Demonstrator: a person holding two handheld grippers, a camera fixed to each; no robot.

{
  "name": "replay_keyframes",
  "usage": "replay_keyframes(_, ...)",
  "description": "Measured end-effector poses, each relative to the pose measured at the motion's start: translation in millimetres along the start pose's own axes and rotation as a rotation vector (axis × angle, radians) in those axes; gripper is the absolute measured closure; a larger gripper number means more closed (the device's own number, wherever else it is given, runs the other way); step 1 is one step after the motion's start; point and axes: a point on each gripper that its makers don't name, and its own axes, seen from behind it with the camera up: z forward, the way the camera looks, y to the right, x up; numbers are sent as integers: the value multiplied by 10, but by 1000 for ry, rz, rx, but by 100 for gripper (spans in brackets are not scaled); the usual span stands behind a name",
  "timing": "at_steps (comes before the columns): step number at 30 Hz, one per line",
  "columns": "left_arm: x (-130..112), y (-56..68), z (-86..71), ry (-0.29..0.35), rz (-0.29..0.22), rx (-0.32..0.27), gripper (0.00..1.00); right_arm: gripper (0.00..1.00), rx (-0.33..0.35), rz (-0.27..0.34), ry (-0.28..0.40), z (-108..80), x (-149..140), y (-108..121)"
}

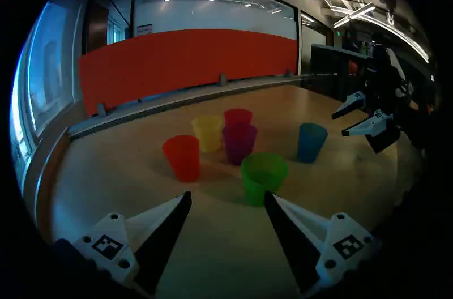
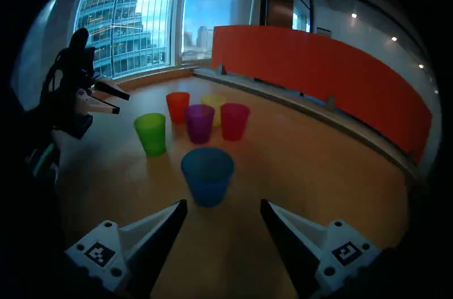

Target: Pour water

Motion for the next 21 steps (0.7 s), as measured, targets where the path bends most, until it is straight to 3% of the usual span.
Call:
replay_keyframes(8,148,-169,-112,100,-44,89,5,0,-104,64,71,-168,132,184)
replay_keyframes(21,419,-335,-271,248,-74,210,5,0,-301,133,196,-341,362,547)
